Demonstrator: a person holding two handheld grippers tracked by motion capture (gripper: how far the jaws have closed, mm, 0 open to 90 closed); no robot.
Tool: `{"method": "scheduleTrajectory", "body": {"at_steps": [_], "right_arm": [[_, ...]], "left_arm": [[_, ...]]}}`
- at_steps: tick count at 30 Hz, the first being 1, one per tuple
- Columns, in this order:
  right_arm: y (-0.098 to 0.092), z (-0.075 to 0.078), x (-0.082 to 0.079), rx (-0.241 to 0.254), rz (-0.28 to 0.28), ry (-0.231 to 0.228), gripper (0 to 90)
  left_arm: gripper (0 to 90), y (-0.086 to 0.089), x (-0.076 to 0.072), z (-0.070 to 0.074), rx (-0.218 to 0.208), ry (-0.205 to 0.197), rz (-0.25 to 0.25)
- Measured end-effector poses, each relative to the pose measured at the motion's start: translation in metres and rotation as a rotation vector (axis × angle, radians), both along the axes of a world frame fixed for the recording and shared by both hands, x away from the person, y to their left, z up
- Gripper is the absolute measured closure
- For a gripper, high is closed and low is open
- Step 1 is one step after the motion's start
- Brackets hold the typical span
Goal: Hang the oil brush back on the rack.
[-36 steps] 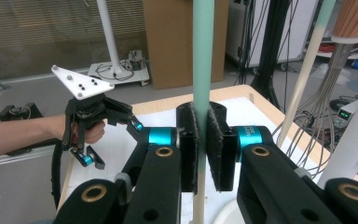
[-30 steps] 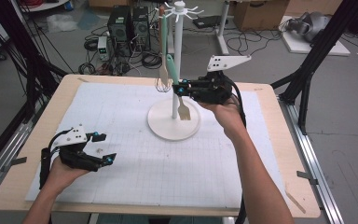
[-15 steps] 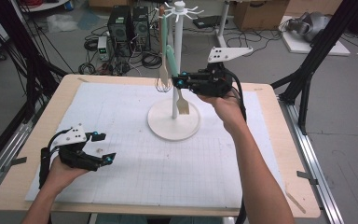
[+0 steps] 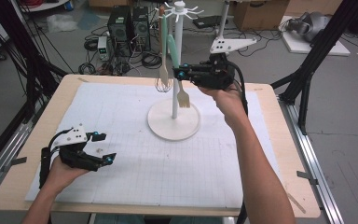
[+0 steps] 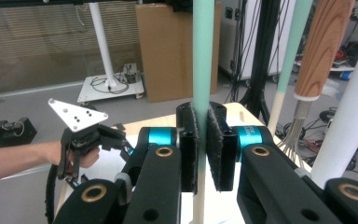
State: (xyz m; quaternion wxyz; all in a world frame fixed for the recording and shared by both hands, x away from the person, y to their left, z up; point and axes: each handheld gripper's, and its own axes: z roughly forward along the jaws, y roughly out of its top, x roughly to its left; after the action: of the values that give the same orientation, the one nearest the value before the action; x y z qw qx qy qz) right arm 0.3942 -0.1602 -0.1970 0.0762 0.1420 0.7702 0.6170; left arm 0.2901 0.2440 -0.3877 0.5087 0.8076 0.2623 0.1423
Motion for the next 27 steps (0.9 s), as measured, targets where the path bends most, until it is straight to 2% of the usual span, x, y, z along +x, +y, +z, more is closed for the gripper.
{"method": "scheduleTrajectory", "body": {"at_steps": [11,27], "right_arm": [[-0.002,0.003,0.008,0.031,-0.007,0.011,84.1],[-0.005,0.010,0.022,0.038,-0.031,0.023,84.0]], "left_arm": [[15.6,-0.002,0.001,0.000,0.010,0.002,0.007],[15.0,0.000,0.001,-0.001,0.003,0.006,0.014]]}}
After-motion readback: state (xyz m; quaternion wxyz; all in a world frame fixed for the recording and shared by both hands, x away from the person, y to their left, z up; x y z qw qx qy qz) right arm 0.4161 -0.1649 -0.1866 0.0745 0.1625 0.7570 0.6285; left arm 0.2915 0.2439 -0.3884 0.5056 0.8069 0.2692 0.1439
